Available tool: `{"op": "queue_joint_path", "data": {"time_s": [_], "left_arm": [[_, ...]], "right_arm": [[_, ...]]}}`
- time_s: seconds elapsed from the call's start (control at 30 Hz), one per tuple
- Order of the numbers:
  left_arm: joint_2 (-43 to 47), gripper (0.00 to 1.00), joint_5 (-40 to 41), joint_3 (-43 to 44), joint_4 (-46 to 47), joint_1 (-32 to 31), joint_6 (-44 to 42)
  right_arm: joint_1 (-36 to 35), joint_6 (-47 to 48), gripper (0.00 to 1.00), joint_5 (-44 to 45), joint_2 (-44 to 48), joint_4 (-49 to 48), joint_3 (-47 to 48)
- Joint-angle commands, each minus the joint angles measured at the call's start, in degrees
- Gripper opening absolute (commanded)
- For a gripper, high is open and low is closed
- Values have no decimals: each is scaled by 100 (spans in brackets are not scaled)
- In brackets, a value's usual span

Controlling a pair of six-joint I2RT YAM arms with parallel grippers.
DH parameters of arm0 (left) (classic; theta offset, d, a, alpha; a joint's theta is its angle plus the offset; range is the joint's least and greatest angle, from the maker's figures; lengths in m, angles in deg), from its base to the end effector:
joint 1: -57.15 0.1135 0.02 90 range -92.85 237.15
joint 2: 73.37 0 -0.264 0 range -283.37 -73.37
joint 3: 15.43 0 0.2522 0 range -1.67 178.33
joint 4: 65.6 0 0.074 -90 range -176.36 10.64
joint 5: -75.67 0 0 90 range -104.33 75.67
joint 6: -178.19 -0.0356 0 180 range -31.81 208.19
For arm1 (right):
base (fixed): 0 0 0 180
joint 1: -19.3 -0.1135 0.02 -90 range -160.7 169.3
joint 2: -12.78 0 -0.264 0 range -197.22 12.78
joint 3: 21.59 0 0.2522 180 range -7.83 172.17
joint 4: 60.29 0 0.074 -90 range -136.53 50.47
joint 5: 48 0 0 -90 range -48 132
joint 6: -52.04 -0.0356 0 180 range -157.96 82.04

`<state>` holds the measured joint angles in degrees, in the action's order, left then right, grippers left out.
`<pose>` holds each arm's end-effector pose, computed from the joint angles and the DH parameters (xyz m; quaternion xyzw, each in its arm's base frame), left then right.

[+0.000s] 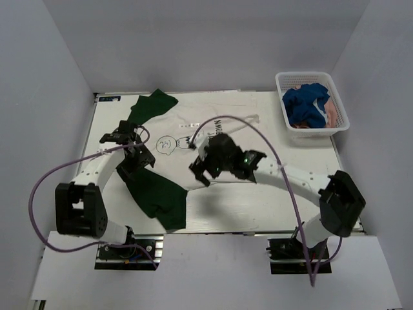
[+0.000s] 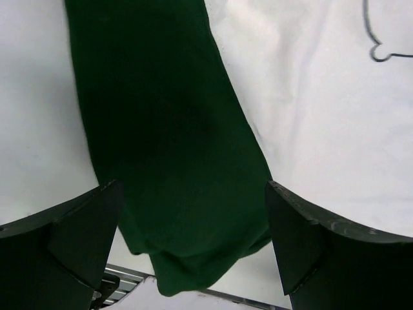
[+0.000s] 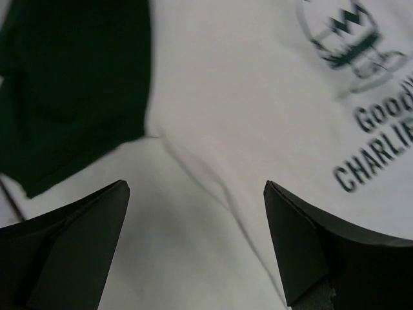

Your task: Fold and stack the t-shirts

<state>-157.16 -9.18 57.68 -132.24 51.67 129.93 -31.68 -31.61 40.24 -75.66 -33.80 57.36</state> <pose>0.2624 -0.0220 0.2224 -0.3137 0.9420 -0.0033 0.1190 0.2197 0.2728 0.2714 -0.4334 0.7783 0.1851 0.4149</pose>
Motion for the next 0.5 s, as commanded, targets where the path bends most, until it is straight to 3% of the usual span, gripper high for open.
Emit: {"op": "queue_joint_path", "data": {"time_s": [0.0,0.17,0.33,0.47], "left_arm": [[626,100,364,260,-484,29,185],[925,100,505,638,-1066,29,265],[1670,100,453,211,-1146,29,213],[2296,100,679,-38,-1198,29,212]], "right_arm": [[-525,323,90,-36,502,-727,-514],[-2211,472,90,-26,477,-1455,-954],[-2925,893,90,149,-434,-2038,-956],[-2988,859,89,536,-1069,-2518,-691]]}}
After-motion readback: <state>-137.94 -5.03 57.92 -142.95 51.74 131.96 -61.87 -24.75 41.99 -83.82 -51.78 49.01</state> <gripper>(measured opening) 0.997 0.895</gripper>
